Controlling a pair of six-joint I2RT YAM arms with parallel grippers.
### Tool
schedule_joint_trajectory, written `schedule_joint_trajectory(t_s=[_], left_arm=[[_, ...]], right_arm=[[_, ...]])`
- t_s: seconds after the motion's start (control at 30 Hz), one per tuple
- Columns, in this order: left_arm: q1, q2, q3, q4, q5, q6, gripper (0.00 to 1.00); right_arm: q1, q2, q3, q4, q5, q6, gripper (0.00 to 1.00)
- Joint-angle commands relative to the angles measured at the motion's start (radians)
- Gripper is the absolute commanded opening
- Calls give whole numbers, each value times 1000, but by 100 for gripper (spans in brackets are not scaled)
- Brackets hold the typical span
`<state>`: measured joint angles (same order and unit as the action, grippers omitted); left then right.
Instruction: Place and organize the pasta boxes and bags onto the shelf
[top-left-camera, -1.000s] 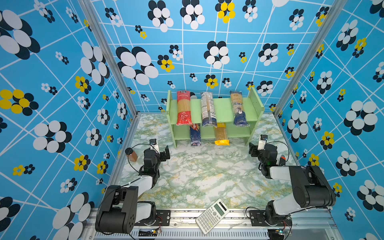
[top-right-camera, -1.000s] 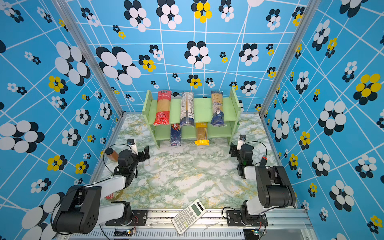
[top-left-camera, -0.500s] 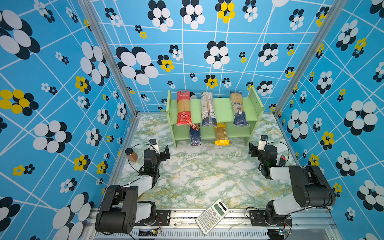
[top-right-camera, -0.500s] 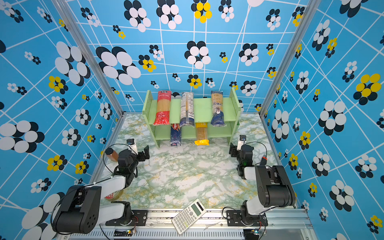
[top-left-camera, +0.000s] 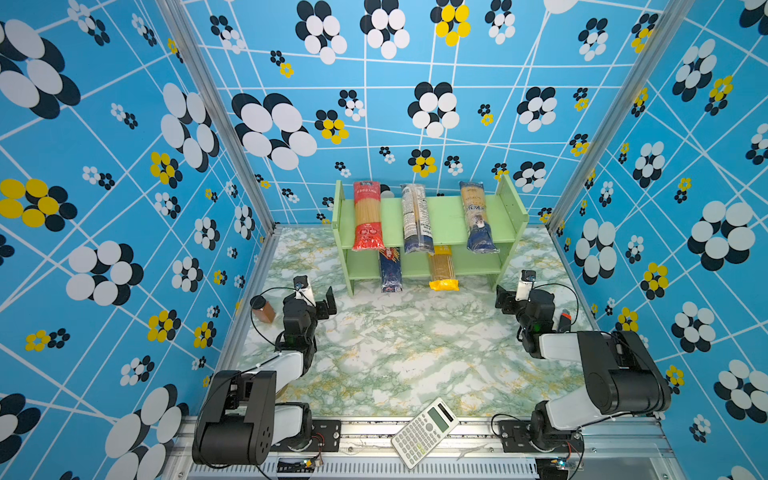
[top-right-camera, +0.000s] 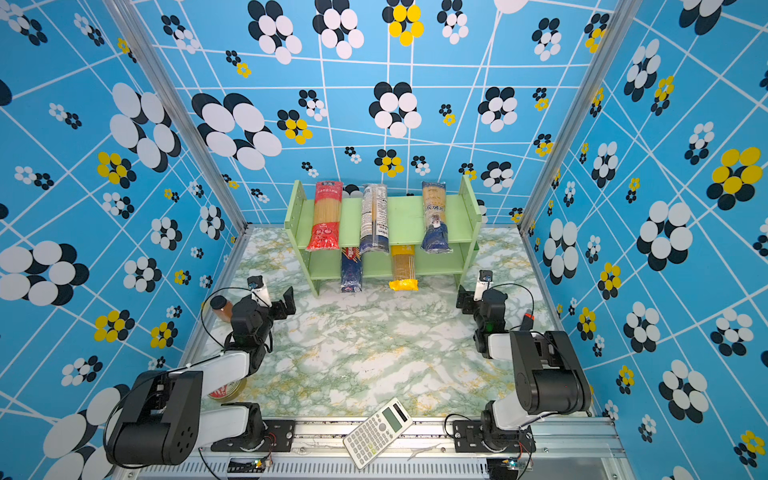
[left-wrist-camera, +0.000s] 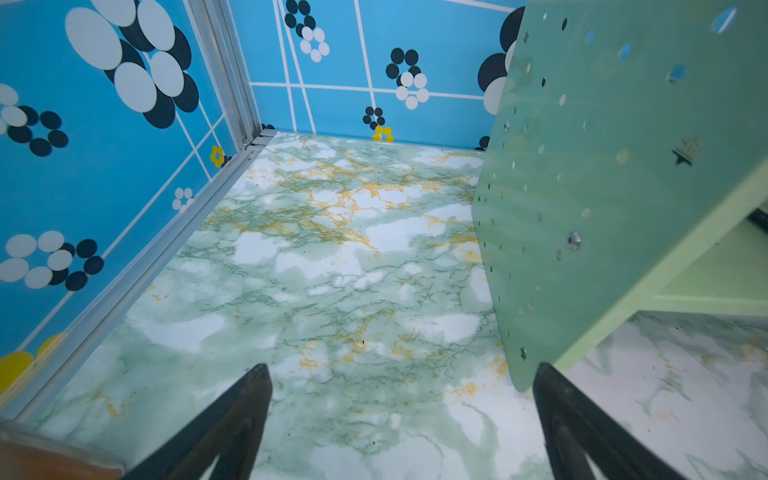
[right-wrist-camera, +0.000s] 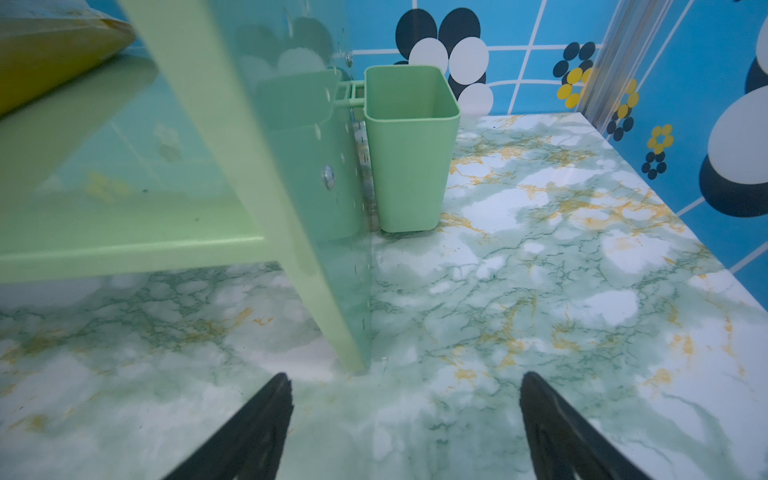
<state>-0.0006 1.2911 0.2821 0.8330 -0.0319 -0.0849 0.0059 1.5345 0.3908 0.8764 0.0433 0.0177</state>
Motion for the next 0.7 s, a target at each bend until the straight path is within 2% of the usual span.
schedule_joint_trajectory(t_s=[0.0,0.33,0.67], left_arm=[[28,47,7,52,26,5,99],[35,132,32,96,19,5,99],[36,218,50,141,64,19,99]], right_arm=[[-6,10,-7,30,9,4,89],[-6,10,-7,28,9,4,90],[-6,9,-7,30,9,4,92]])
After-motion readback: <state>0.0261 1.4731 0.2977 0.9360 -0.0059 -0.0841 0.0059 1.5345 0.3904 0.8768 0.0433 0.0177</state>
